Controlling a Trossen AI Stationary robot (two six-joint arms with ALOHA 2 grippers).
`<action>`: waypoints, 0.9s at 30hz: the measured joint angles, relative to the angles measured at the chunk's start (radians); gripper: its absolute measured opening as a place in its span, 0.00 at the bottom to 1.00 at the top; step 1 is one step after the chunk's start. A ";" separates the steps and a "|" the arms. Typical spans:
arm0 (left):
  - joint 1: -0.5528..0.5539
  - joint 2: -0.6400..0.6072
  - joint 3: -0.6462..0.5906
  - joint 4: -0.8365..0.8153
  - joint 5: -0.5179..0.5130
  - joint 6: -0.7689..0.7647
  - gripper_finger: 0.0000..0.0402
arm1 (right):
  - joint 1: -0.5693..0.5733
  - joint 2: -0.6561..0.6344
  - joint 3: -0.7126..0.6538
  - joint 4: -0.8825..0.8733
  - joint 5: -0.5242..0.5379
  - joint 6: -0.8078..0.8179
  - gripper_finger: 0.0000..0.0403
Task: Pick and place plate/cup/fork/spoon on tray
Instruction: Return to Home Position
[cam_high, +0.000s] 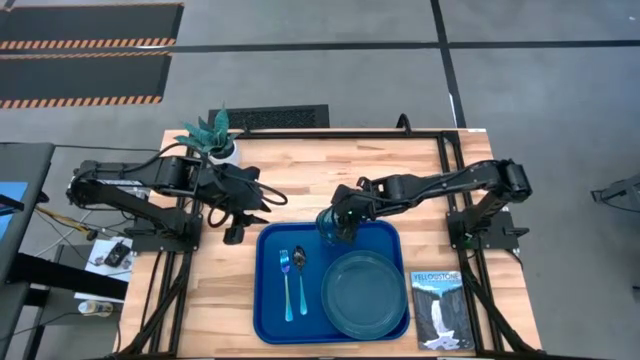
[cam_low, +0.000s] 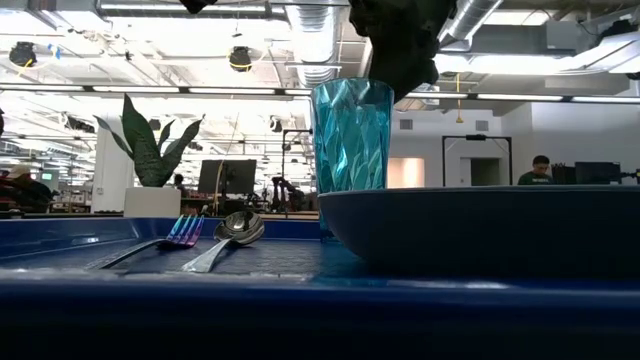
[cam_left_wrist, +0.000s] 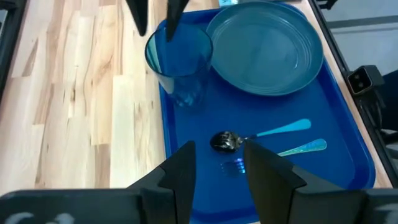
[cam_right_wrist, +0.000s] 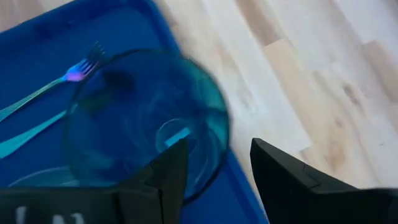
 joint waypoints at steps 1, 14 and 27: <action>0.000 0.000 0.000 0.002 0.000 -0.002 0.30 | 0.000 0.000 0.000 0.000 -0.016 0.000 0.49; 0.000 0.000 0.000 0.022 -0.008 0.001 0.30 | -0.008 0.000 -0.021 -0.029 -0.040 0.018 0.23; 0.000 0.001 0.000 0.015 -0.008 0.012 0.30 | -0.013 -0.034 -0.020 -0.182 0.007 0.095 0.06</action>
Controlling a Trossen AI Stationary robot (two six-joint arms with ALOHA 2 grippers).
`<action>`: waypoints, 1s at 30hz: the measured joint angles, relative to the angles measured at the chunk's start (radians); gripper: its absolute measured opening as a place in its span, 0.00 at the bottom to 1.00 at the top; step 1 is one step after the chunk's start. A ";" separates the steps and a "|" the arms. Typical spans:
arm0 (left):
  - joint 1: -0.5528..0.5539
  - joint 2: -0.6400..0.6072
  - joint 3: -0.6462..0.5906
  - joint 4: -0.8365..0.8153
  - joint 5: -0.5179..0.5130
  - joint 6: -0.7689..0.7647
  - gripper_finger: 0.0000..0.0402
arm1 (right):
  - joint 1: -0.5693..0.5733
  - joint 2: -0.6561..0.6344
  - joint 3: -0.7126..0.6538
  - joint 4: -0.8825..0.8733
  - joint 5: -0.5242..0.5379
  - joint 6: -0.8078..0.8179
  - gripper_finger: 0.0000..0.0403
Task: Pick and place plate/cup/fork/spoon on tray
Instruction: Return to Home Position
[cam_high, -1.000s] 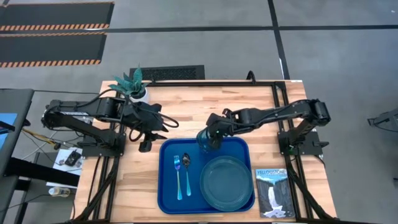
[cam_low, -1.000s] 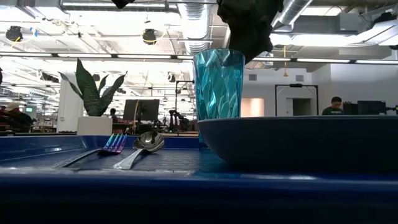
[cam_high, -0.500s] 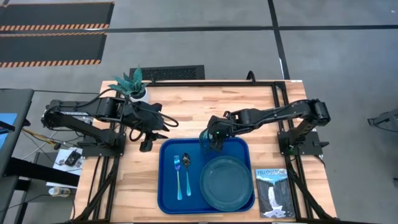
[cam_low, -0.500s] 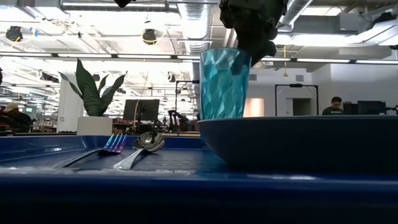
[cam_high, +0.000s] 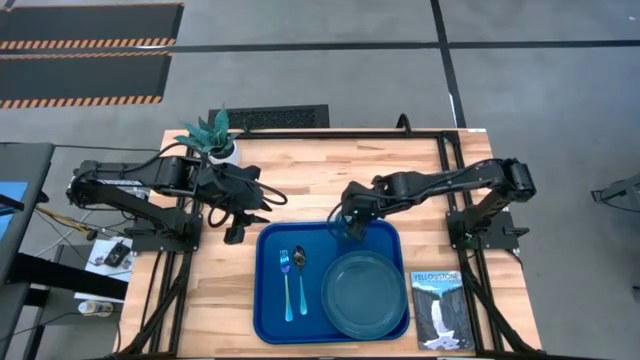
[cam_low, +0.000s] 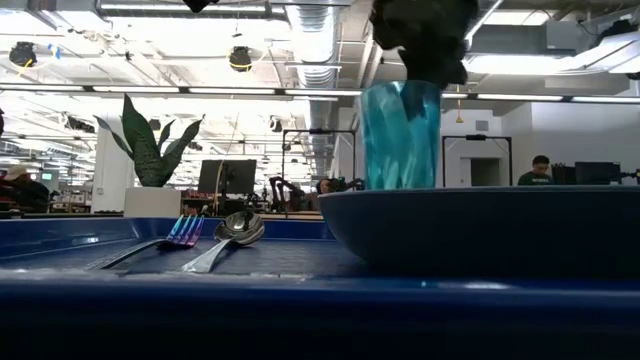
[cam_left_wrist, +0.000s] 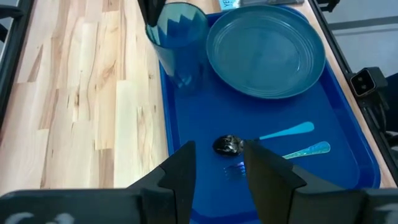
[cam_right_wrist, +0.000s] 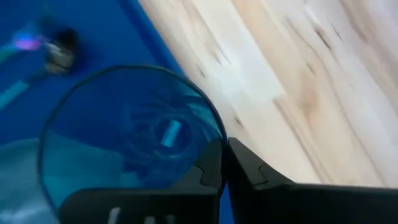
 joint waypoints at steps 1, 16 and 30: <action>0.000 0.000 0.000 0.000 0.000 0.000 0.30 | 0.000 0.000 0.000 -0.027 0.003 0.015 0.06; 0.000 0.000 0.000 -0.026 -0.100 0.028 0.30 | 0.050 -0.068 -0.001 -0.245 0.037 0.183 0.05; 0.000 0.000 0.000 -0.029 -0.102 0.028 0.30 | 0.091 -0.071 -0.027 -0.281 0.062 0.245 0.07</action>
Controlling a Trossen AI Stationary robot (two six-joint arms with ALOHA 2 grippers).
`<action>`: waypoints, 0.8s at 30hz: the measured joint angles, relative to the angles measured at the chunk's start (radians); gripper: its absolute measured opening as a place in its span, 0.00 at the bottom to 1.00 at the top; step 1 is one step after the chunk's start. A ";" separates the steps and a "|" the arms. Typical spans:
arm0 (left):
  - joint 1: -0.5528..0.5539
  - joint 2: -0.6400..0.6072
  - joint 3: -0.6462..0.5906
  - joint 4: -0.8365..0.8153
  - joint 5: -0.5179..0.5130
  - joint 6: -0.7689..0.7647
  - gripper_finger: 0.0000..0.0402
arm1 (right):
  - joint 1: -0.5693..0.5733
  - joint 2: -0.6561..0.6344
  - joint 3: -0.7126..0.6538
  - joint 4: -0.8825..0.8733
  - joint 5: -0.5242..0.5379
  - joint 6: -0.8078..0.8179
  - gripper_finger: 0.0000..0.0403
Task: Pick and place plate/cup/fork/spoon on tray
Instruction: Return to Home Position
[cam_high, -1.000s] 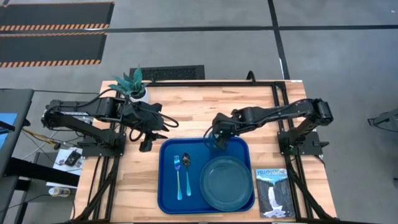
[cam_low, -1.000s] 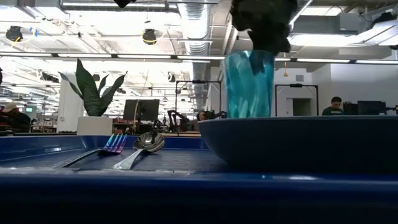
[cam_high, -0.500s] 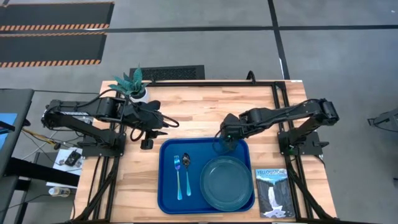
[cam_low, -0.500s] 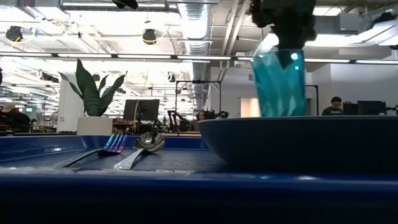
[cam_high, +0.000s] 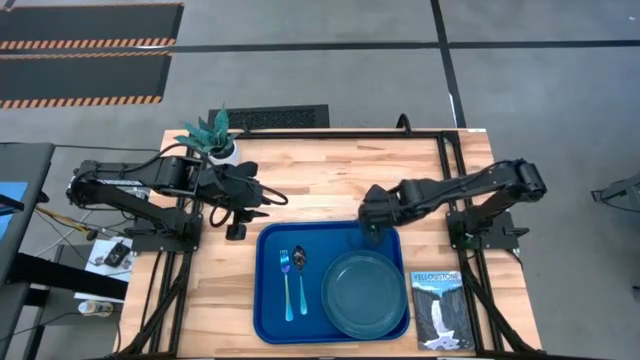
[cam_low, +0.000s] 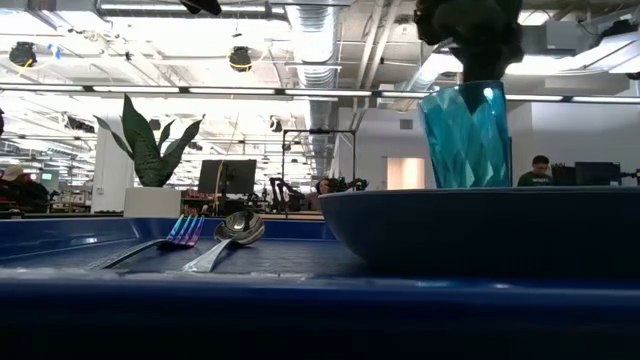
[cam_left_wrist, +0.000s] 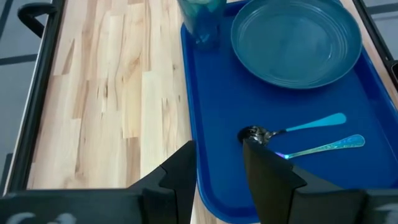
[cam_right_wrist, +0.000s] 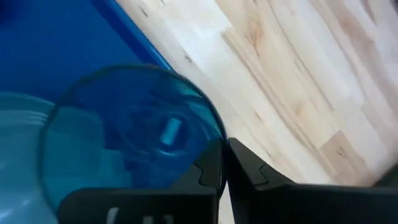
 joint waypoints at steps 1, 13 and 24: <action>0.000 0.000 0.000 -0.004 0.000 0.000 0.30 | 0.010 0.000 -0.013 -0.006 0.004 0.017 0.07; 0.000 0.000 0.000 -0.010 -0.042 0.002 0.30 | 0.049 0.000 -0.037 -0.070 0.016 0.129 0.16; 0.000 0.000 0.000 -0.014 -0.056 -0.001 0.30 | 0.040 0.002 -0.038 -0.126 0.012 0.133 0.19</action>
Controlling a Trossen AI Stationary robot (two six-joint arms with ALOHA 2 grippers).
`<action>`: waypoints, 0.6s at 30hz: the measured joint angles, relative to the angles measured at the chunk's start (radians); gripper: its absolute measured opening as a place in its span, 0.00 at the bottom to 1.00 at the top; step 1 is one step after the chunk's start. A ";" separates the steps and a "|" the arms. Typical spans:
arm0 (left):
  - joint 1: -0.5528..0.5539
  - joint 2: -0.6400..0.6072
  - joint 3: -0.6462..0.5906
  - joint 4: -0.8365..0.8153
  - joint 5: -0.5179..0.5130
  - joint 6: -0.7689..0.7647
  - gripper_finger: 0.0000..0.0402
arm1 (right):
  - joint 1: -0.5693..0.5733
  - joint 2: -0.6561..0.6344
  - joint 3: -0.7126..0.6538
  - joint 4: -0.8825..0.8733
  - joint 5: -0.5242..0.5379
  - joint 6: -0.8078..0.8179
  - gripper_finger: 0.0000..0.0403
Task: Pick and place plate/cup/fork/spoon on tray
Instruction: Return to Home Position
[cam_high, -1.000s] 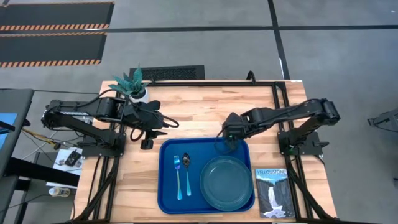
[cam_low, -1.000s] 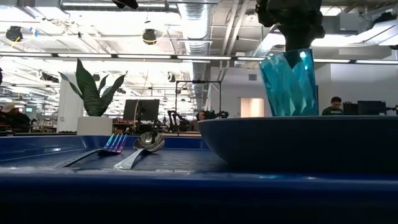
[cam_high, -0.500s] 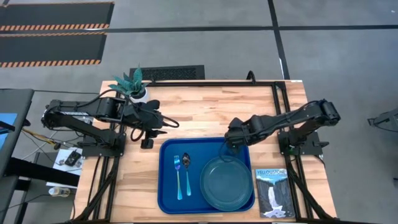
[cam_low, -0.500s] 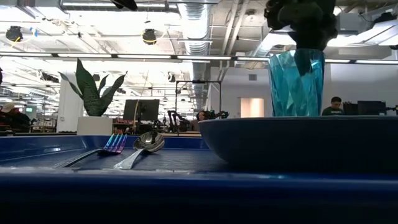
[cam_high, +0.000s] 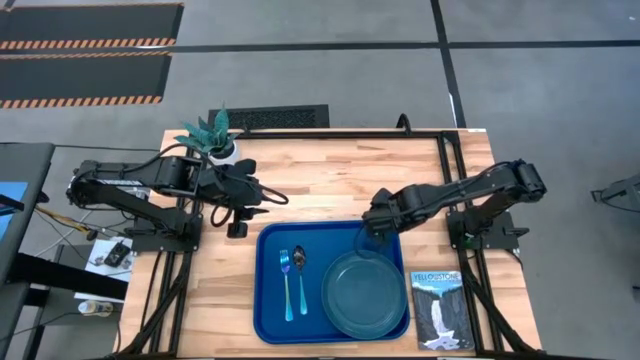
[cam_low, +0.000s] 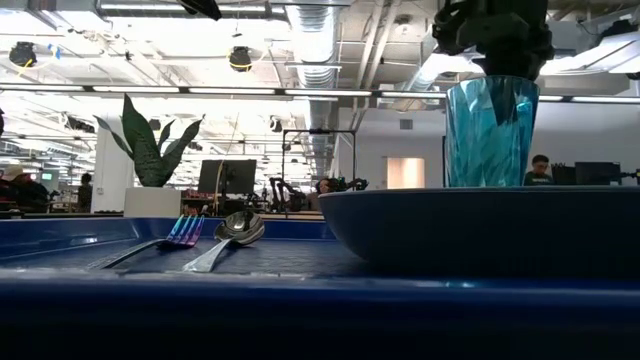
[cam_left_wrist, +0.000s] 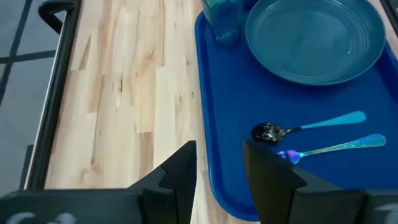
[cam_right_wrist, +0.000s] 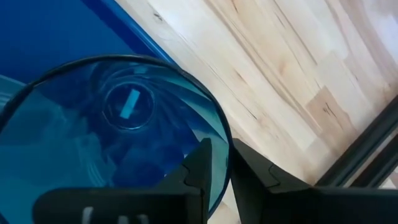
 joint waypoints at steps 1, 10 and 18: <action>0.000 0.000 0.000 0.000 -0.003 0.003 0.30 | 0.000 0.000 0.001 -0.007 0.000 0.000 0.19; 0.000 0.000 0.000 0.001 -0.044 0.010 0.30 | 0.000 0.000 0.049 -0.047 0.005 -0.026 0.19; 0.000 -0.003 0.000 0.021 -0.060 0.009 0.30 | 0.000 -0.002 0.052 -0.047 0.059 -0.028 0.21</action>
